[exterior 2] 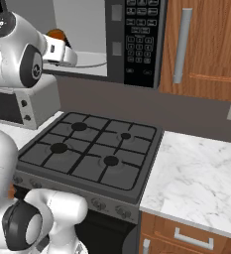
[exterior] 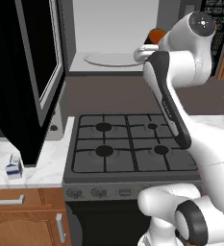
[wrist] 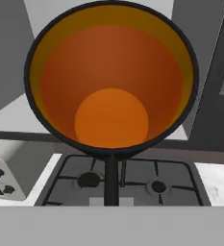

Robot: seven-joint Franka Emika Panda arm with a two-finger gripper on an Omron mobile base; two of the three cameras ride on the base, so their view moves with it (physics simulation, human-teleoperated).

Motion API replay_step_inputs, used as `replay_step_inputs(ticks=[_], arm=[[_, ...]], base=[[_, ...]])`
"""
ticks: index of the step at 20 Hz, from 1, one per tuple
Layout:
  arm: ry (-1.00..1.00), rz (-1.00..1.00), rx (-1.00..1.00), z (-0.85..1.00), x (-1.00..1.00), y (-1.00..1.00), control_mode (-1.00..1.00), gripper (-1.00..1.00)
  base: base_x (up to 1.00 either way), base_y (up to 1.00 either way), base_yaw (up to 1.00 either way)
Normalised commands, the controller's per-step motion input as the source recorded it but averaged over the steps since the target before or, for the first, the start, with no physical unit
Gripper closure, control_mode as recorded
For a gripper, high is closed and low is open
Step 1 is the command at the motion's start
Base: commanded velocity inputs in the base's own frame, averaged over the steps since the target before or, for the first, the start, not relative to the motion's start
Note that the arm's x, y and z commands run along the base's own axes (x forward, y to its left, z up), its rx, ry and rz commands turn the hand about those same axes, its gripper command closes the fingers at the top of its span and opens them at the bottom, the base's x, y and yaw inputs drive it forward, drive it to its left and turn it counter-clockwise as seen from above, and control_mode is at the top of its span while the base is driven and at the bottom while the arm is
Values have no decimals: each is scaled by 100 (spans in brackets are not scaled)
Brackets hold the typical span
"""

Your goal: Place the microwavable item in the microwave. Then, close the microwave door and press the start button.

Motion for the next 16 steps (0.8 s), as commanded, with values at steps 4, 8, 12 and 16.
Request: replay_step_inputs(ticks=[4,8,12,16], arm=[[9,3,-5,-29,84,15,-100,100],[7,1,-7,-23,72,8,-100,100],[7,0,-7,-14,51,3,-100,100],[3,0,-3,0,36,0,-100,100]], base=[[0,0,0],[0,0,0],[0,0,0],[0,0,0]])
